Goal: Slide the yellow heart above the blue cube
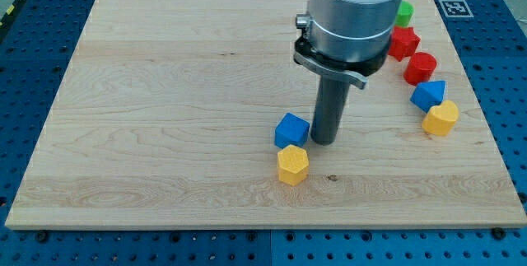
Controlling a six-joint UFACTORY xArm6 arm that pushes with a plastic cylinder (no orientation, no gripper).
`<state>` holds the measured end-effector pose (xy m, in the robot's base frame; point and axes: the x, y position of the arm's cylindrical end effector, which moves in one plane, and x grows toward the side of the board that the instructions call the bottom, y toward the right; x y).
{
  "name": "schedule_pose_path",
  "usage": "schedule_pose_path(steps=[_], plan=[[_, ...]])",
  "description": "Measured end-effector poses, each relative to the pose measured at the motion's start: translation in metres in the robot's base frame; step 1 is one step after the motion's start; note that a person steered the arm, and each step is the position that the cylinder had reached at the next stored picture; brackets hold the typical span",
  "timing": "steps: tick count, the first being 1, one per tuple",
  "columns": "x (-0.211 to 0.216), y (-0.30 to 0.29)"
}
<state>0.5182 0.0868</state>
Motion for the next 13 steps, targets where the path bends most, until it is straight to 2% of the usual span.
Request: schedule_pose_path(steps=[2,3,4,5,8,10,13], plan=[[0.019,0.148],[0.008,0.195],[-0.028,0.200],[-0.031,0.199],[-0.031,0.144],[0.004,0.129],[-0.019,0.098]])
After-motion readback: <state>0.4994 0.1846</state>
